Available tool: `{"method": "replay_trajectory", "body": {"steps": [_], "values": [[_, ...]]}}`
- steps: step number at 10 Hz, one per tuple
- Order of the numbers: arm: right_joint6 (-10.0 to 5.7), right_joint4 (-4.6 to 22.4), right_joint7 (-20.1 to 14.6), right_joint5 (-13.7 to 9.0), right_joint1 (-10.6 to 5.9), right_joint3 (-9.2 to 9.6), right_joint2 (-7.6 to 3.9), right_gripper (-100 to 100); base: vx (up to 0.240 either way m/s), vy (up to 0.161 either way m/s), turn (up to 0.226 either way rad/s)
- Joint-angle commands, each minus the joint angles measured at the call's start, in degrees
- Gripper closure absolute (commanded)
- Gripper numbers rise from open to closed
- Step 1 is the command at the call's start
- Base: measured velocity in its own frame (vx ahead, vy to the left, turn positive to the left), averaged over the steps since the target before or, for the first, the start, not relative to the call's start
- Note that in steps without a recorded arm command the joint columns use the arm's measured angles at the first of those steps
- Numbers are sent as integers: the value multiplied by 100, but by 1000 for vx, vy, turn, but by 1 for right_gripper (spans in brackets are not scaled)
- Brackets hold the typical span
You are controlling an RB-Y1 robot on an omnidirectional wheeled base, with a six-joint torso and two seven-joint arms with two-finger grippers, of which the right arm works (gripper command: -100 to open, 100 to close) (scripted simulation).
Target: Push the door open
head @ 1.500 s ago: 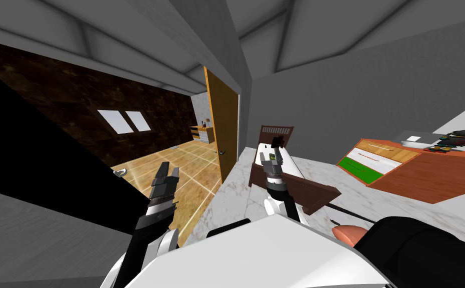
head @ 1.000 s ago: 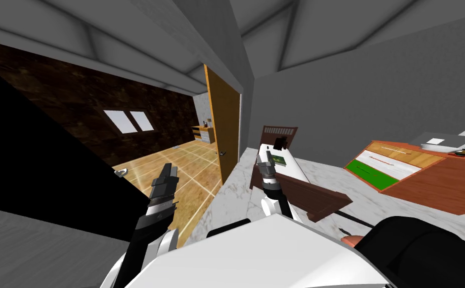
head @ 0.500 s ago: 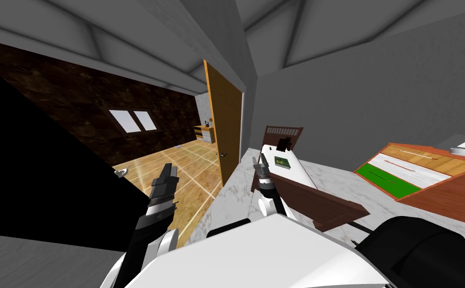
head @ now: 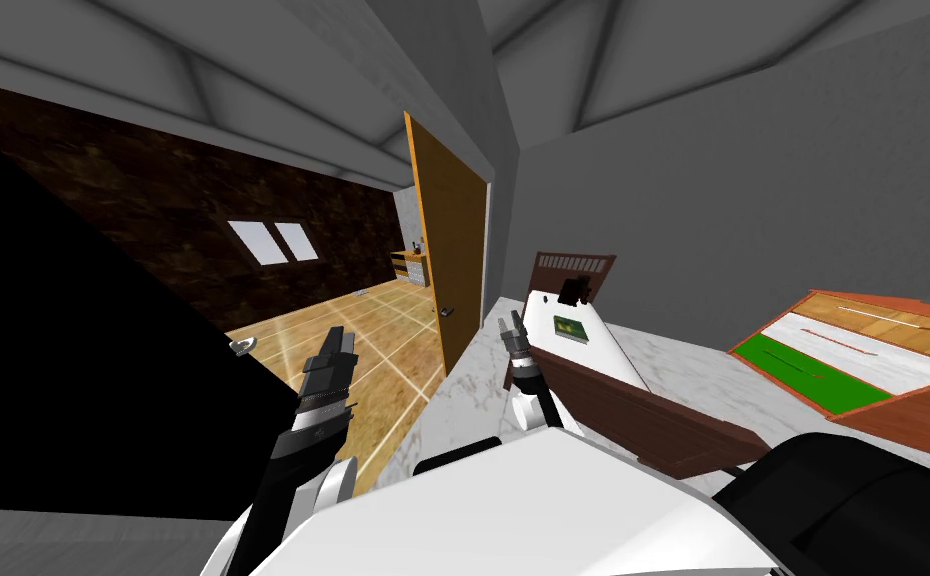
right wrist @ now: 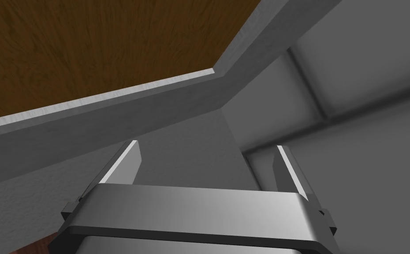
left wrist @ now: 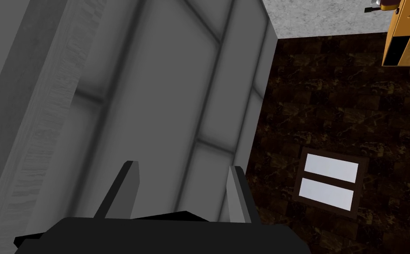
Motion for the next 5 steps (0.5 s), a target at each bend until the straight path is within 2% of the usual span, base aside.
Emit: {"method": "replay_trajectory", "body": {"steps": [1, 5], "values": [[-50, 264, -40, 61, -98, 39, -20, -100, 61, -34, 71], [-164, 1010, -148, 236, -444, 132, -57, -100, 86, -62, 79]]}}
